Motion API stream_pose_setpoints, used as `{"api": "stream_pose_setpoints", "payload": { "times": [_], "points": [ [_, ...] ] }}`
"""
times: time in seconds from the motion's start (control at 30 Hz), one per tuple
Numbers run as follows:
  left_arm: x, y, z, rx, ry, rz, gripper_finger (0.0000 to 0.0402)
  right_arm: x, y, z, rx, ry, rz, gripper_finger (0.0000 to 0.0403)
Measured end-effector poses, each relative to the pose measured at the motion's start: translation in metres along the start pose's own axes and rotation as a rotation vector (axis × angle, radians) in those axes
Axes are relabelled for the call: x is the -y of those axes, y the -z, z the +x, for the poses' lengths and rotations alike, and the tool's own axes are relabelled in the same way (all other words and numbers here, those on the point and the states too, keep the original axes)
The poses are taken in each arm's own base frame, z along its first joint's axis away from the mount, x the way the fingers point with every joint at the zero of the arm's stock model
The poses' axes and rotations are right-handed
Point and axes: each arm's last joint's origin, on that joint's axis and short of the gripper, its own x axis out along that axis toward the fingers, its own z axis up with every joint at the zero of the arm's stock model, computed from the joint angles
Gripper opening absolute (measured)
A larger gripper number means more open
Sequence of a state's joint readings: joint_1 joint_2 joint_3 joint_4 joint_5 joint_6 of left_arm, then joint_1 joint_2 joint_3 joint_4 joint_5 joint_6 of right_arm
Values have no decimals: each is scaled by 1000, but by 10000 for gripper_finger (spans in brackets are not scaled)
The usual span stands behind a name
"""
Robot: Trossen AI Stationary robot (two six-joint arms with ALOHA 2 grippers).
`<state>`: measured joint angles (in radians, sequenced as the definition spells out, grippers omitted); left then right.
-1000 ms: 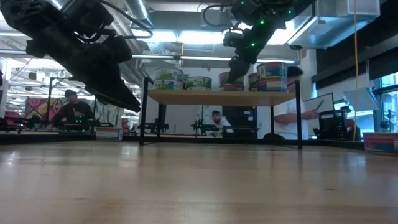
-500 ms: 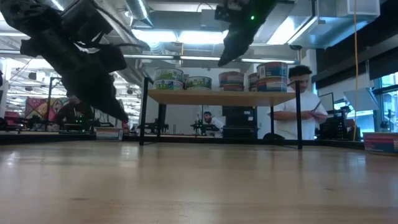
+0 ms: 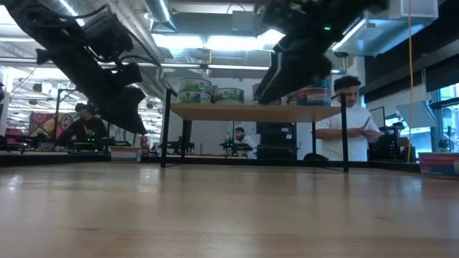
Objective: Stack canned seafood by type on shelf
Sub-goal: Put the blue pink tuna can on the shelf
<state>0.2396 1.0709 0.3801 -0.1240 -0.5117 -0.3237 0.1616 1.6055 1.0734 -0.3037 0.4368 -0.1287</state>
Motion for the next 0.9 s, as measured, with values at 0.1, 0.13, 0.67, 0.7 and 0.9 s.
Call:
{"api": "stream_pose_setpoints", "payload": {
  "times": [0.1, 0.13, 0.67, 0.7, 0.9],
  "points": [
    [-13, -3, 6, -5, -77, -49, 207, -20, 11, 2, 57, -56, 15, 347],
    [-18, -4, 8, -4, -108, -64, 207, -24, 14, 3, 72, -59, 28, 347],
    [-91, -54, 23, 4, -489, -202, 207, -34, 45, 14, 79, -57, 145, 347],
    [-95, -54, 25, -6, -504, -218, 207, -34, 46, 15, 80, -57, 146, 347],
    [-113, -54, 48, -98, -542, -277, 207, -35, 46, 15, 78, -58, 144, 347]
  ]
}}
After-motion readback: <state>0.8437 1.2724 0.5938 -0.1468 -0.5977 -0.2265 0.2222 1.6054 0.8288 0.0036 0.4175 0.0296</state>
